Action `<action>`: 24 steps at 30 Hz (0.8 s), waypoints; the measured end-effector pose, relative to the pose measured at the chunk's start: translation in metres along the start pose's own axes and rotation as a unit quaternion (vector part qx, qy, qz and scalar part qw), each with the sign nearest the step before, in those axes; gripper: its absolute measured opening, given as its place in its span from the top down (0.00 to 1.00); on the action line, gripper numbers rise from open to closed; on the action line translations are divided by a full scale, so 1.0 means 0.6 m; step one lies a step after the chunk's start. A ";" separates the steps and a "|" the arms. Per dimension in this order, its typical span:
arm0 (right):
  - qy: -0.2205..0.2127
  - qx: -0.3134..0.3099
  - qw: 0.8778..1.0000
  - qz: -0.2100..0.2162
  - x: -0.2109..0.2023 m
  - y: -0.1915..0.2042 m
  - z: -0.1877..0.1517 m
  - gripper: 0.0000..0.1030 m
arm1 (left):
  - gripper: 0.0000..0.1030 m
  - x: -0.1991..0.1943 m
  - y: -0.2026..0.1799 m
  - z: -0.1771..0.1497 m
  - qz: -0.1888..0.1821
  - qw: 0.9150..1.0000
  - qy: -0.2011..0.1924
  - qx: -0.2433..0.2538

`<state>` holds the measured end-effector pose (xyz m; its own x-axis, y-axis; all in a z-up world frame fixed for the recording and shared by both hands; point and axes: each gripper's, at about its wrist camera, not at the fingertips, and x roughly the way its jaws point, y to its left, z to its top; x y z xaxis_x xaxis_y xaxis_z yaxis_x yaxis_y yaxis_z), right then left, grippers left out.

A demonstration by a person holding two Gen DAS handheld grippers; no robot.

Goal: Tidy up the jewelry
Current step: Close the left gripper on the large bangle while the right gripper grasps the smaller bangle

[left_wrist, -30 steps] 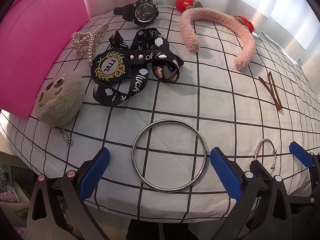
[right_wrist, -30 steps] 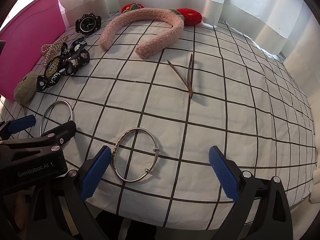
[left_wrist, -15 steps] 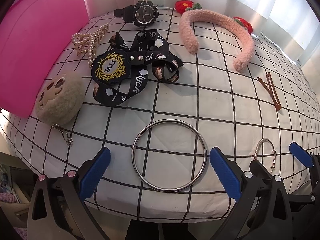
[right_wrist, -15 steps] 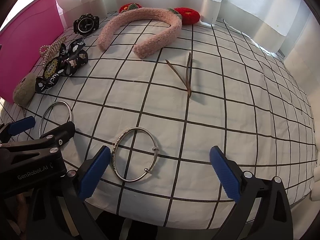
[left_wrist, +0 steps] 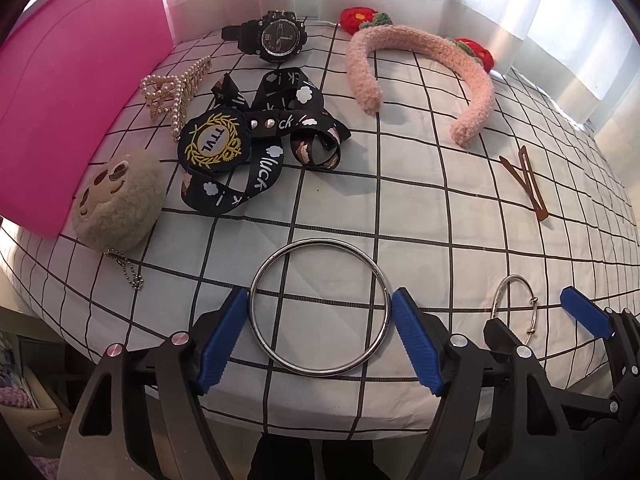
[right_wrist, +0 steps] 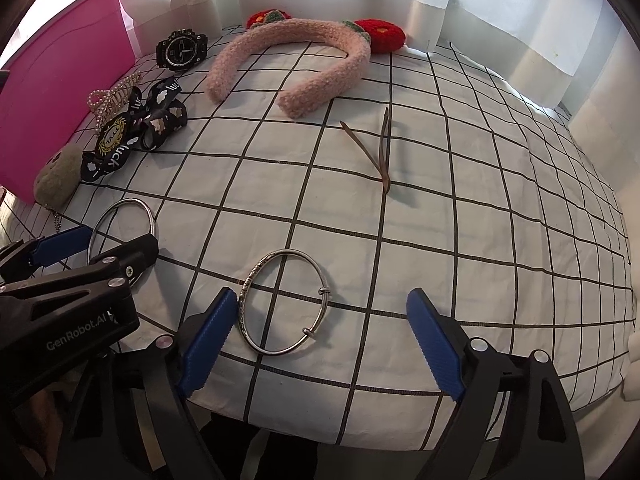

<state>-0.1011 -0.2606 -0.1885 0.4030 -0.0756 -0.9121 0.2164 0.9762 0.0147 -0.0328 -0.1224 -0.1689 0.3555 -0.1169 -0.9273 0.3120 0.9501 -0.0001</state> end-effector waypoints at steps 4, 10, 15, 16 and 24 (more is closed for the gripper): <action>-0.012 -0.005 1.000 0.001 -0.009 0.005 0.000 0.54 | 0.31 -0.002 0.001 -0.001 -0.003 1.000 -0.001 0.000; -0.018 0.001 1.000 0.008 -0.013 0.001 -0.001 0.56 | 0.31 -0.001 0.010 0.000 -0.006 1.000 -0.002 -0.008; -0.020 0.008 1.000 0.016 -0.011 -0.005 0.001 0.56 | 0.31 -0.006 0.017 0.001 -0.007 1.000 -0.010 -0.010; -0.020 0.009 1.000 0.017 -0.012 -0.004 0.000 0.56 | 0.31 -0.008 0.017 0.001 -0.006 1.000 -0.012 -0.009; -0.029 0.004 0.999 0.021 -0.024 0.005 0.005 0.56 | 0.31 -0.027 0.021 0.008 -0.009 0.999 -0.032 -0.005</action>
<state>-0.1036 -0.2572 -0.1745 0.4629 -0.0467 -0.8852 0.2060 0.9769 0.0561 -0.0303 -0.1102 -0.1519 0.4064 -0.1512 -0.9011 0.3099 0.9506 -0.0197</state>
